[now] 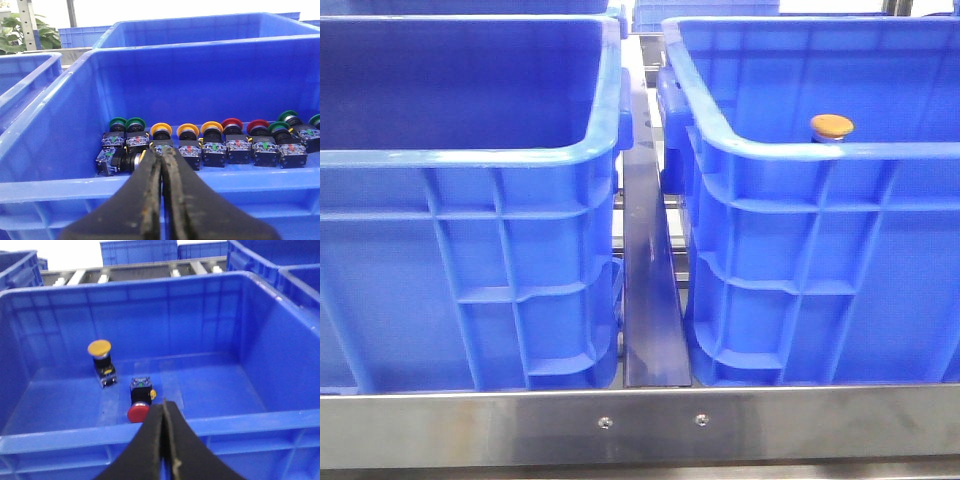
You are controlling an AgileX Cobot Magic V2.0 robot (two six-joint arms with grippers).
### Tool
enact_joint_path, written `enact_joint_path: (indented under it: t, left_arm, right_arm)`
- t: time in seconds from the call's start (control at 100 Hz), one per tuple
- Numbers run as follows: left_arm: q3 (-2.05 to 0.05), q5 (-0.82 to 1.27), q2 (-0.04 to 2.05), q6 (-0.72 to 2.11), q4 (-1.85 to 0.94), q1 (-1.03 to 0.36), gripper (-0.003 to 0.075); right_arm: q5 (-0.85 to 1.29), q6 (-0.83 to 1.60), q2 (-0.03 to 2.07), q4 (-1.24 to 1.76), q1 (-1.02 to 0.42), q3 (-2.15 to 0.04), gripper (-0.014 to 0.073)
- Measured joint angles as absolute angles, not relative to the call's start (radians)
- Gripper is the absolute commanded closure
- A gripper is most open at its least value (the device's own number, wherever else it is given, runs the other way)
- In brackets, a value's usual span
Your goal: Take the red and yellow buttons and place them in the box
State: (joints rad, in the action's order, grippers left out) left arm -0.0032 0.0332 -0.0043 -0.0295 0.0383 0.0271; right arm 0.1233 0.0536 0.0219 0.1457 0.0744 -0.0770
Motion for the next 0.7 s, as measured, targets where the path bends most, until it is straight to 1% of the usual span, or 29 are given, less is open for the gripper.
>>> enact_joint_path:
  t: [0.08,0.18,0.36,0.7]
  left_arm:
    - [-0.003,0.033,-0.004,-0.029,0.037,0.027,0.0739]
    - [-0.003,0.033,-0.004,-0.029,0.037,0.027,0.0739]
    - [-0.003,0.033,-0.004,-0.029,0.037,0.027,0.0739]
    - [-0.003,0.033,-0.004,-0.029,0.037,0.027,0.0739]
  right_arm:
    - [0.053,0.035,-0.004,0.116,0.062,-0.013,0.0662]
    - [0.058,0.015,-0.009,0.056,0.057,0.025,0.0662]
    - [0.006,-0.064,-0.009,-0.059,0.057,0.027,0.0662]
    - [-0.027,-0.08,-0.009,-0.082,0.057,0.027,0.0662]
